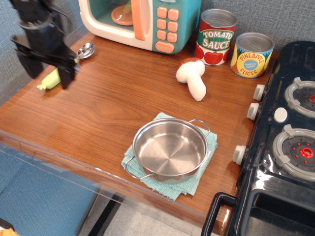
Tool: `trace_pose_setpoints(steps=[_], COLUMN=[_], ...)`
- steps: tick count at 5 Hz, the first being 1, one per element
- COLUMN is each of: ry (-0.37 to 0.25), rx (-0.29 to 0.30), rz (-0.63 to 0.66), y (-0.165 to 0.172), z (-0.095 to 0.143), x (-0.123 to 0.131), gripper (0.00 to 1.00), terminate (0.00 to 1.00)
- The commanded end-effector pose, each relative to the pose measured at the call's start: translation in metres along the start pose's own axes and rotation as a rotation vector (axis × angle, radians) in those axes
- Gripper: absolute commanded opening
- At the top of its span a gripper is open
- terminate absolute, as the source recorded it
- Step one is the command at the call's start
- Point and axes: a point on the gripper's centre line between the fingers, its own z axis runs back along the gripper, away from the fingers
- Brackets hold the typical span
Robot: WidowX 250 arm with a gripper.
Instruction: Move the yellow spoon to the left of the mushroom and pot
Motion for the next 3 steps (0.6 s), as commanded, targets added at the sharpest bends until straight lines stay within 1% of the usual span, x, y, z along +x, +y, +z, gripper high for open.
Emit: trace_pose_setpoints(steps=[1, 2, 3], ry=[-0.057, -0.028, 0.008], rx=[-0.007, -0.036, -0.042], rz=[-0.003, 0.009, -0.032], y=[0.074, 0.068, 0.044], z=[-0.022, -0.048, -0.054], x=[0.033, 0.037, 0.049], gripper=[1.00, 1.00, 1.00], terminate=[0.00, 0.00, 0.00])
